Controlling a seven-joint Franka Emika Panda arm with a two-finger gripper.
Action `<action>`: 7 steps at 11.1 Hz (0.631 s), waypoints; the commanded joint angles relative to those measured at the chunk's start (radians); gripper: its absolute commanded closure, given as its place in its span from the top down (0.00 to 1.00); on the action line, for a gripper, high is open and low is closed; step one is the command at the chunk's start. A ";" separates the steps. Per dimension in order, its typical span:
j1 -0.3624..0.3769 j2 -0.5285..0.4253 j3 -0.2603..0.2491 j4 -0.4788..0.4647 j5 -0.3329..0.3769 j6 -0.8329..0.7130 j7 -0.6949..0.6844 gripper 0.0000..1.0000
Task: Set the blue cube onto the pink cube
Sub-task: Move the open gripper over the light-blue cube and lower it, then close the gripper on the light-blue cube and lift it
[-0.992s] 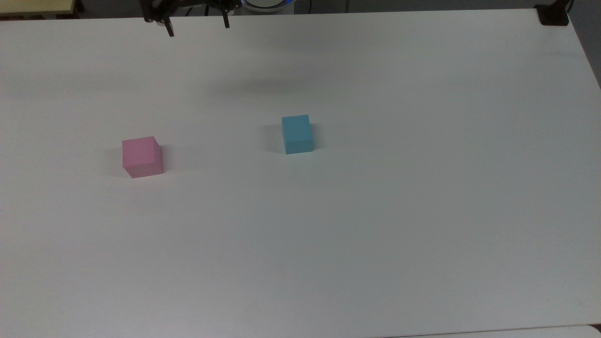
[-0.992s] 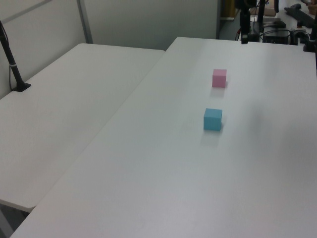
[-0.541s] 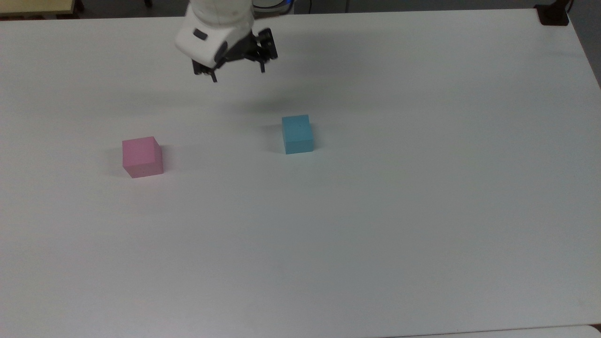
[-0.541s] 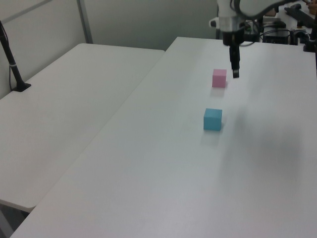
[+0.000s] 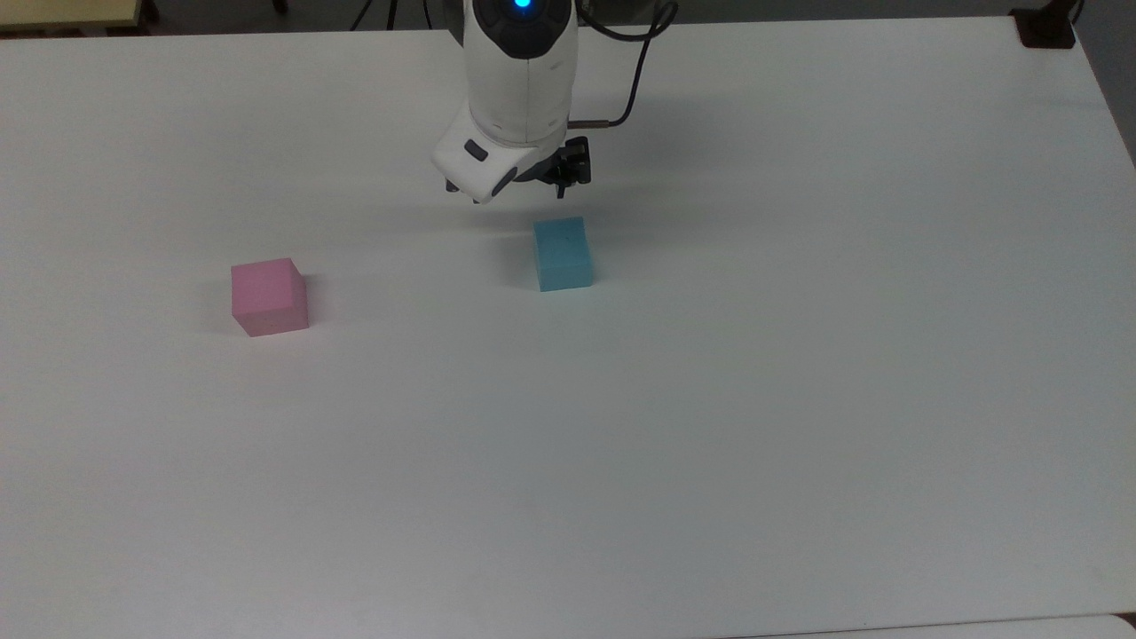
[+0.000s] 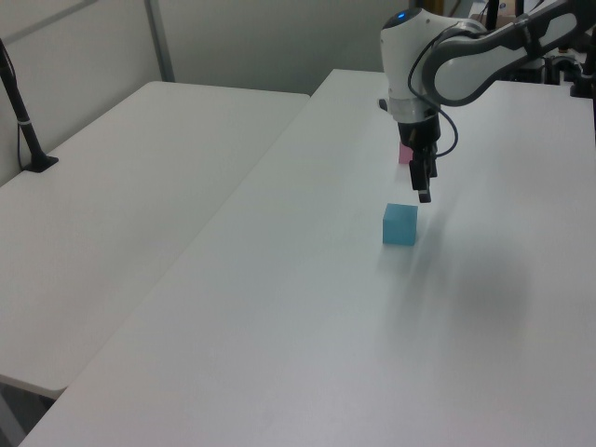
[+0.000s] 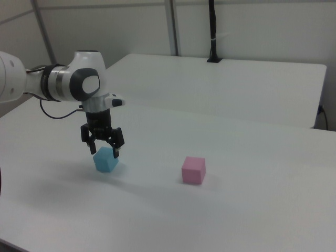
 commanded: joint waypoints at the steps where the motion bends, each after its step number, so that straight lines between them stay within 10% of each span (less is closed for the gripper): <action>1: 0.018 0.038 0.013 0.021 -0.015 0.058 0.088 1.00; 7: 0.021 0.089 0.061 0.025 -0.017 0.119 0.159 1.00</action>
